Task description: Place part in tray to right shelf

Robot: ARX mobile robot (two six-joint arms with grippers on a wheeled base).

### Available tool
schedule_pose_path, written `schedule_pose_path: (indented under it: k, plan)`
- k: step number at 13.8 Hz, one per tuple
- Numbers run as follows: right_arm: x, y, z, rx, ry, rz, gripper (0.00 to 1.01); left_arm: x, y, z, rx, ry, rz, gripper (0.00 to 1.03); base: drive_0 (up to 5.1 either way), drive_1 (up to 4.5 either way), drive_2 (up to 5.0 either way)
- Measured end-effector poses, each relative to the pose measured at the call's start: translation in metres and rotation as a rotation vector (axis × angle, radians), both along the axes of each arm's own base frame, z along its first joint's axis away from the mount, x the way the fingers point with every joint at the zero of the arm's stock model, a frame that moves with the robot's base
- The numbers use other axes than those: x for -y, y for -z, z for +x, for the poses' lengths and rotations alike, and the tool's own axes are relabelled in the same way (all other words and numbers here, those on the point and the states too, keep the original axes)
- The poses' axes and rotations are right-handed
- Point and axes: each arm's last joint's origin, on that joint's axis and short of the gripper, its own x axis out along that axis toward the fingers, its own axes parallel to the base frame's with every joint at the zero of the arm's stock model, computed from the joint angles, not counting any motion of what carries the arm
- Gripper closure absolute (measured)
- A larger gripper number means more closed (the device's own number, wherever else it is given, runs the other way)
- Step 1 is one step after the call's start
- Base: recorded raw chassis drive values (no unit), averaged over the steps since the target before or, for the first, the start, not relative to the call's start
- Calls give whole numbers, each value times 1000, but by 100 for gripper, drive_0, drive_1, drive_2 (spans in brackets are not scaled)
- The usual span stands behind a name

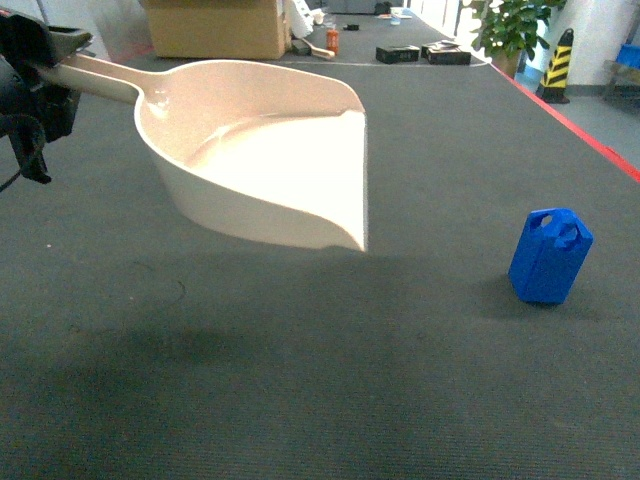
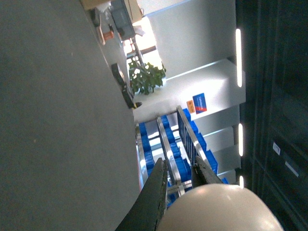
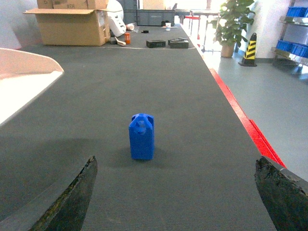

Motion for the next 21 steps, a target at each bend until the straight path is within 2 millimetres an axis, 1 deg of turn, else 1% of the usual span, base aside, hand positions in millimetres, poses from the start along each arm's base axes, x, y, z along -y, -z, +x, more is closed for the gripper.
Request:
schedule_pose_path:
  k: [1, 4, 5, 8, 10, 14, 19, 20, 21]
  plan:
    - [0, 0, 0, 0, 0, 0, 3, 9, 8, -3, -32, 28, -3, 90, 0, 0, 0]
    - [0, 0, 0, 0, 0, 0, 3, 29, 49, -3, -175, 80, -81, 90, 0, 0, 0]
    - [0, 0, 0, 0, 0, 0, 3, 35, 56, -6, -209, 105, -112, 90, 0, 0, 0]
    - [0, 0, 0, 0, 0, 0, 3, 59, 65, -18, -272, 194, -181, 90, 0, 0, 0]
    - [0, 0, 0, 0, 0, 0, 3, 71, 66, -26, -298, 245, -199, 90, 0, 0, 0]
    - [0, 0, 0, 0, 0, 0, 3, 73, 43, -33, -239, 306, -198, 90, 0, 0, 0]
    - [0, 0, 0, 0, 0, 0, 3, 73, 43, -33, -242, 307, -197, 90, 0, 0, 0]
    - [0, 2, 0, -104, 69, 6, 3, 73, 43, -33, -243, 307, -197, 90, 0, 0, 0]
    - [4, 1, 11, -209, 214, -11, 3, 73, 43, -33, -243, 306, -197, 90, 0, 0, 0]
